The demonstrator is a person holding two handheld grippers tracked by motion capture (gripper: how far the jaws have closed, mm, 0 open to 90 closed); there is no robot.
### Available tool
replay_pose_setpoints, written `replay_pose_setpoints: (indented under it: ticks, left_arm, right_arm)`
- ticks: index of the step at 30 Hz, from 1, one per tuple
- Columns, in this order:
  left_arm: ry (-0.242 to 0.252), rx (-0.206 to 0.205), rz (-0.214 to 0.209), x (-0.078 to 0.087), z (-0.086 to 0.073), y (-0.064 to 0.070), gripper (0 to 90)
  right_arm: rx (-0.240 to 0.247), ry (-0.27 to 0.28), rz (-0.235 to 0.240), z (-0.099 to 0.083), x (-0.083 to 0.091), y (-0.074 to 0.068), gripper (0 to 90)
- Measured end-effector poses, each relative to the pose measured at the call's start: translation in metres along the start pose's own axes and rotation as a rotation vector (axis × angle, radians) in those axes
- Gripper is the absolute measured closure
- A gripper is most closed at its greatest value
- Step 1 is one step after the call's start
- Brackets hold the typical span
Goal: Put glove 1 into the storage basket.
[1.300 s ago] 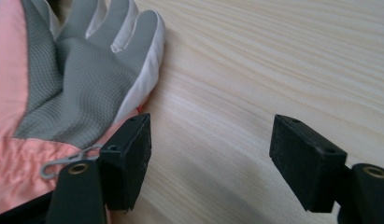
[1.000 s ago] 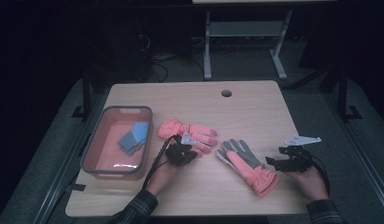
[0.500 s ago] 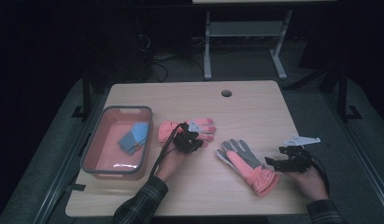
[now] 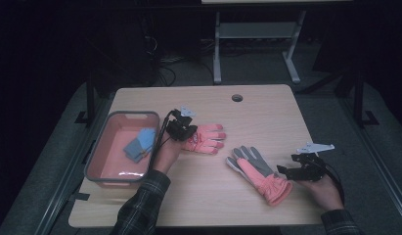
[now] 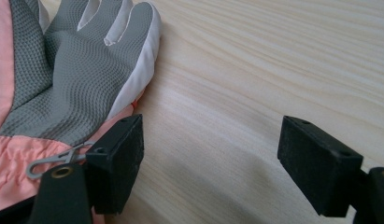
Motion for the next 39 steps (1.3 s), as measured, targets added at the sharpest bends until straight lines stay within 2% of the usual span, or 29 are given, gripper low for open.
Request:
replay_pose_setpoints:
  ticks: [2,3,7,10,16,27,30,33,36,38,39]
  left_arm:
    - [-0.007,0.019,0.033,-0.003,-0.002,-0.012,89.4]
    - [-0.031,0.027,0.05,-0.006,-0.005,-0.019,89.4]
    - [-0.065,0.047,0.05,-0.016,-0.008,-0.028,89.4]
    - [-0.094,0.045,0.04,-0.022,-0.011,-0.022,89.5]
    - [-0.09,0.047,-0.001,-0.029,-0.008,-0.009,89.6]
    - [-0.084,0.008,-0.046,-0.049,0.012,0.019,89.5]
    - [-0.082,-0.006,-0.02,-0.043,0.019,0.009,89.5]
    - [-0.076,0.016,0.014,-0.039,0.026,-0.01,89.5]
    - [-0.115,0.024,0.041,-0.045,0.021,-0.021,89.5]
    - [-0.156,0.028,0.052,-0.048,0.013,-0.024,89.5]
    - [-0.159,0.029,0.054,-0.047,0.011,-0.023,89.5]
  right_arm:
    - [-0.003,-0.001,0.0,-0.001,0.0,0.0,22.3]
    - [-0.007,-0.001,0.0,0.0,0.0,0.0,22.3]
    - [-0.001,0.001,0.002,-0.001,0.0,0.001,22.4]
    - [-0.005,0.0,0.002,-0.001,0.001,0.001,22.3]
    - [0.003,0.002,0.002,-0.001,0.001,0.002,22.4]
    - [-0.007,0.009,0.0,-0.002,0.004,0.004,22.4]
    - [-0.006,0.011,0.001,-0.002,0.005,0.005,22.5]
    - [-0.006,0.01,0.006,-0.002,0.007,0.003,22.5]
    - [-0.001,0.016,0.01,-0.002,0.008,0.001,22.5]
    - [-0.005,0.016,0.012,-0.002,0.009,0.0,22.5]
    - [0.001,0.019,0.012,-0.002,0.009,0.0,22.5]
Point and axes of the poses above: each handheld gripper's, and its own axes: x roughly backward along the jaws, z roughly out of its top, y roughly to its right, the point moved 10 cm from there along -x, roughly forward along the jaws, and after that the axes turned 9 degrees about -z, right-handed, at the moved point
